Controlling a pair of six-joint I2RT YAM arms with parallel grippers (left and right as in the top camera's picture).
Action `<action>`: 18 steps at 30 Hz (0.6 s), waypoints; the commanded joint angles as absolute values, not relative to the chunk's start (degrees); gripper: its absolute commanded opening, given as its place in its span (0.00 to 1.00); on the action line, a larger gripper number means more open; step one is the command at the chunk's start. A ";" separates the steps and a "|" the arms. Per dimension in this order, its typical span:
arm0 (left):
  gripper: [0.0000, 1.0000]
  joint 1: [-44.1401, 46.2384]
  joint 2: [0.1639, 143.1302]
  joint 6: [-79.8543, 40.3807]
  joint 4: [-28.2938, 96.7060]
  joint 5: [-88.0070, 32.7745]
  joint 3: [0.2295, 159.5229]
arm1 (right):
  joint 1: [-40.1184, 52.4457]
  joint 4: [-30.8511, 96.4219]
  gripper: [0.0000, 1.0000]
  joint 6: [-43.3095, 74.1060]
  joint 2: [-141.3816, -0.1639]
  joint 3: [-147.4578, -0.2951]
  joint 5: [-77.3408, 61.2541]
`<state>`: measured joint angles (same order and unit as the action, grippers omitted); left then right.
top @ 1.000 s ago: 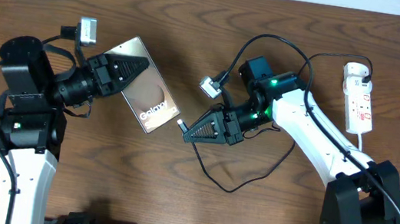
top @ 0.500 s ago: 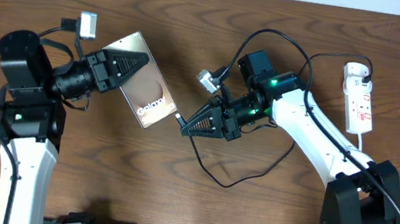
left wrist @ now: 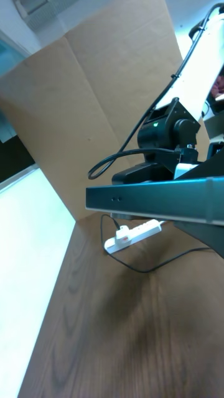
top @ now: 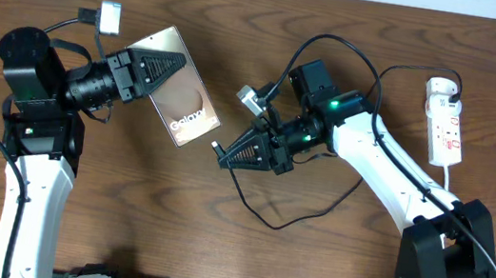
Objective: Plug charger to phone and switch on socket
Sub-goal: 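Align the plug with the phone's bottom port, left gripper holding phone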
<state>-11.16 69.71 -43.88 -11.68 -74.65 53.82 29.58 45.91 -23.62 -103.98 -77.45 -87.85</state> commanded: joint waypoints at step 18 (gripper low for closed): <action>0.07 -11.35 69.34 -57.34 -24.97 -70.02 54.33 | 29.71 25.89 0.01 -0.36 -103.33 -77.45 -89.49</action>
